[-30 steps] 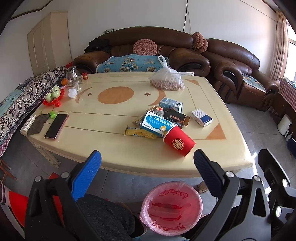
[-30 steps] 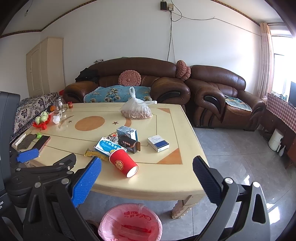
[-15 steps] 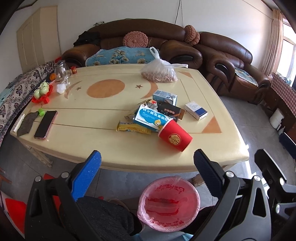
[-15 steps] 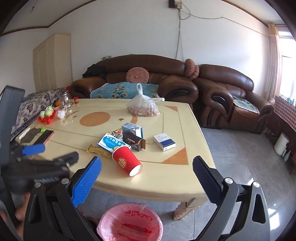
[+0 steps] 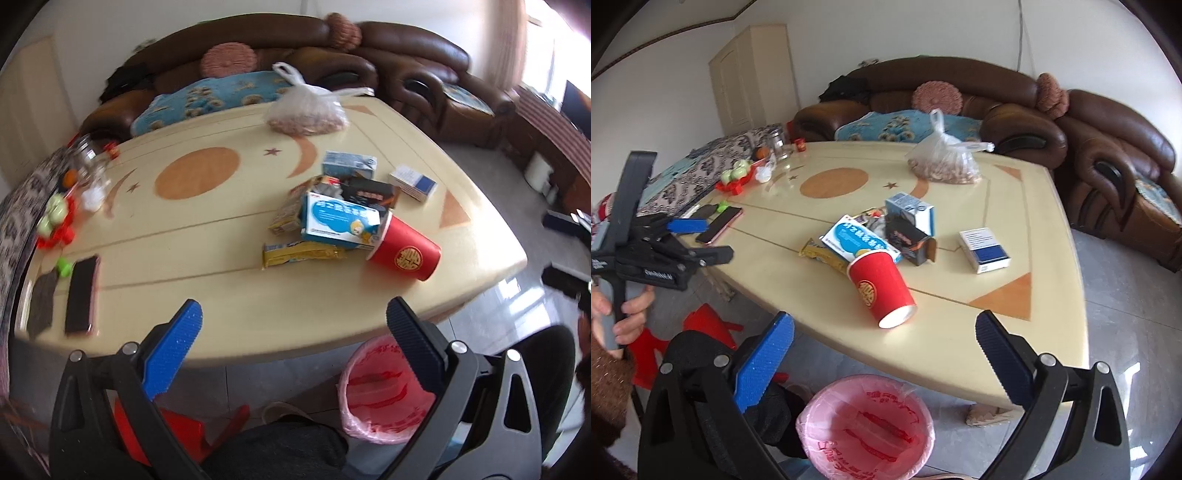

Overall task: Collect trash
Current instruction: 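Move both tools toward the red cup and yellow wrapper on the table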

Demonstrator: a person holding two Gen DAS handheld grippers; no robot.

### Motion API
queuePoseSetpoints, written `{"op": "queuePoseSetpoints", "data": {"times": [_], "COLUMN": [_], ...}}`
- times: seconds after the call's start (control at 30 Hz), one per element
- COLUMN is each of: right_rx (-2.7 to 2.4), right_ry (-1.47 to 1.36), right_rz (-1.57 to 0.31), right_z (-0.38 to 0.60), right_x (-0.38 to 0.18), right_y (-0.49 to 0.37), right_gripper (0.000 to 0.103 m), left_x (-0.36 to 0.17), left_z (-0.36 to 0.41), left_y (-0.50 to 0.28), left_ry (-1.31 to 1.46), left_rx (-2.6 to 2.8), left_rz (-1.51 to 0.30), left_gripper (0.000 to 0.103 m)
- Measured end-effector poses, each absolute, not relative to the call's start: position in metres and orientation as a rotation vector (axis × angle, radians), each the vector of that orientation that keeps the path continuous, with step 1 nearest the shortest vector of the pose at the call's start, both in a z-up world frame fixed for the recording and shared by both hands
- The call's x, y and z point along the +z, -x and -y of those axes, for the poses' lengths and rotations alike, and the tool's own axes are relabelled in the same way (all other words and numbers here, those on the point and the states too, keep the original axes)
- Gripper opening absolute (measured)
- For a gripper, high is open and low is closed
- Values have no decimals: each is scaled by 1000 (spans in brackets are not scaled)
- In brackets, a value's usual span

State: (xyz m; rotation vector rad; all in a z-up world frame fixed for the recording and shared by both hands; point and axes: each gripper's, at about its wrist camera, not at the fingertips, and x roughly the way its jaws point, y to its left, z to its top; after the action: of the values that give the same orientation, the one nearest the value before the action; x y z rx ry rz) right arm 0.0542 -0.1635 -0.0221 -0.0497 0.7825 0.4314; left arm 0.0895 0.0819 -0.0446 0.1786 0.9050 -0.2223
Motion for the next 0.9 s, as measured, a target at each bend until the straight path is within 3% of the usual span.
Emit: {"op": "queuePoseSetpoints", "data": {"times": [0.3,0.9], "right_rx": [576,716], "right_ry": [126,264], "right_rz": [-970,-1101], "right_z": [138,105], "right_x": [-48,-73], "right_y": [-114,-165], "right_gripper": [97,97], "left_x": [-69,-95], "left_z": [-74,-51], "left_y": [-146,-192], "left_ry": [-276,-530], "left_rx": [-399,-566], "left_rz": [-1010,-1158], "left_gripper": [98,98]}}
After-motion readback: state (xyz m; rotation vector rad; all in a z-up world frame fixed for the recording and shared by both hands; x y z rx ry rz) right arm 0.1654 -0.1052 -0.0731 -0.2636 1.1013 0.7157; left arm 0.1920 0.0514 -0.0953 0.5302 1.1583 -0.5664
